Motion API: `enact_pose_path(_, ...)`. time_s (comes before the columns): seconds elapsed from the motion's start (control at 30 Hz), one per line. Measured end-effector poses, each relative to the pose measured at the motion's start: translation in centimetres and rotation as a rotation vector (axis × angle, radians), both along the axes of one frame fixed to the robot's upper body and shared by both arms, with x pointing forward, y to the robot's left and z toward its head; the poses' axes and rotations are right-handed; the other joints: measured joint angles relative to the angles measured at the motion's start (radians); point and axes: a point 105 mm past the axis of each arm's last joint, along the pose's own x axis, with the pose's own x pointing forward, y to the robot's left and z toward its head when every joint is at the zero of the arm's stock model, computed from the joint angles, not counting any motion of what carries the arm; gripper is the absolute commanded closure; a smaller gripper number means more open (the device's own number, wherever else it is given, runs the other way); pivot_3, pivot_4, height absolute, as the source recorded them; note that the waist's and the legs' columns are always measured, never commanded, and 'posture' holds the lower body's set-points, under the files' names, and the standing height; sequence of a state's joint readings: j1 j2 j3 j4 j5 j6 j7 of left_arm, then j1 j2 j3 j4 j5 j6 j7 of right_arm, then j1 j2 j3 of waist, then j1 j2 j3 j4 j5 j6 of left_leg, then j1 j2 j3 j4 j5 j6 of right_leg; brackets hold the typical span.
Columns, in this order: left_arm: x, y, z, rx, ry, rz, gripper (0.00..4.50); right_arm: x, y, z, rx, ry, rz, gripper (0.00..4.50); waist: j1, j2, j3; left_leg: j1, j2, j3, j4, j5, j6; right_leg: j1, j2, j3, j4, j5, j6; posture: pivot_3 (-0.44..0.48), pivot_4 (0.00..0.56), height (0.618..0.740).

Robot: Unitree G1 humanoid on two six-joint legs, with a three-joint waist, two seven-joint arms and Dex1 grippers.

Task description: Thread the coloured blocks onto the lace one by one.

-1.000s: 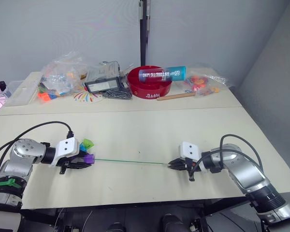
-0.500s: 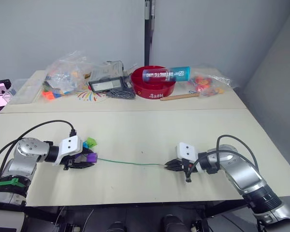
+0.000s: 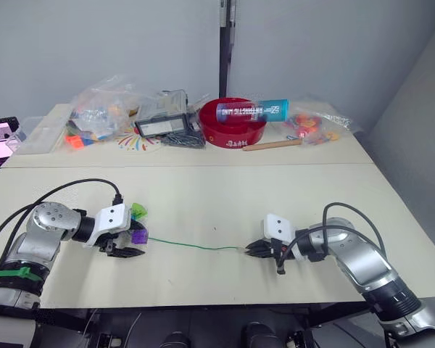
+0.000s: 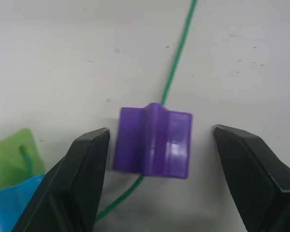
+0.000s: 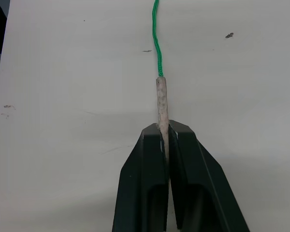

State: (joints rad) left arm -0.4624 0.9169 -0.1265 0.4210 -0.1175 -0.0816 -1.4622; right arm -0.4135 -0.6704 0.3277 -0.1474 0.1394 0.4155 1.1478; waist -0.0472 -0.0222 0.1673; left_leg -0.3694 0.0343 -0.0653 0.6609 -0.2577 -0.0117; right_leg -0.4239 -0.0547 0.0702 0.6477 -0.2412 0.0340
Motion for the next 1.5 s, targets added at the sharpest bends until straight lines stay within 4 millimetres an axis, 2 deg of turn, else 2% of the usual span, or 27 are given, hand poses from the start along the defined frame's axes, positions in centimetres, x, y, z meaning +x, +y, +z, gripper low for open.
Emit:
enact_pose_path(0.13,-0.6,-0.1,0.4,0.031,0.039,0.002,0.89,0.0,0.1,0.0,0.002,0.001,0.000,4.50,0.001,-0.001,0.001,0.000,0.000,0.000,0.000,0.000,0.000,0.000,0.000,0.000,0.000,0.000,0.000,0.000,0.150,0.731)
enact_pose_path(0.4,-0.3,-1.3,3.3,0.106,0.063,-0.013,0.89,0.0,1.0,0.0,0.035,0.003,0.001,4.50,0.003,-0.004,0.003,-0.001,0.000,0.000,0.000,0.000,0.000,0.000,0.000,0.000,0.000,0.000,0.000,0.000,0.150,0.731)
enact_pose_path(0.7,0.4,-0.2,5.0,0.354,0.093,-0.029,0.89,0.2,1.1,-0.2,0.044,0.004,-0.025,4.50,0.001,-0.005,0.003,-0.001,0.000,0.000,0.000,0.000,0.000,-0.001,0.000,0.000,0.000,0.000,0.000,0.000,0.150,0.731)
enact_pose_path(0.9,0.9,-0.9,4.7,0.399,0.119,-0.042,0.89,0.3,1.3,-0.2,0.052,-0.003,-0.040,4.50,0.003,-0.006,0.003,-0.002,0.000,0.000,0.000,0.000,0.000,-0.001,0.000,0.000,0.000,0.000,0.000,0.000,0.150,0.731)
enact_pose_path(1.17,1.3,-2.4,3.4,0.412,0.110,-0.087,0.89,0.0,1.3,-0.6,0.056,0.013,-0.066,4.50,0.001,-0.006,0.004,-0.002,0.000,0.000,0.000,0.000,0.000,-0.001,0.000,0.000,0.000,0.000,0.000,0.000,0.150,0.731)
enact_pose_path(1.27,0.9,-2.1,2.2,0.418,0.138,-0.081,0.89,0.0,1.3,-0.6,0.055,0.014,-0.068,4.50,0.000,-0.007,0.004,-0.002,0.000,-0.001,0.000,0.000,0.000,-0.001,0.000,0.000,0.000,0.000,0.000,0.000,0.150,0.731)
enact_pose_path(1.5,1.1,-2.2,2.0,0.435,0.111,-0.084,0.89,-0.1,1.3,-0.6,0.053,0.019,-0.071,4.50,0.004,-0.007,0.004,-0.001,0.000,-0.001,0.000,0.000,0.000,-0.001,0.000,0.000,0.000,0.000,0.000,0.000,0.150,0.731)
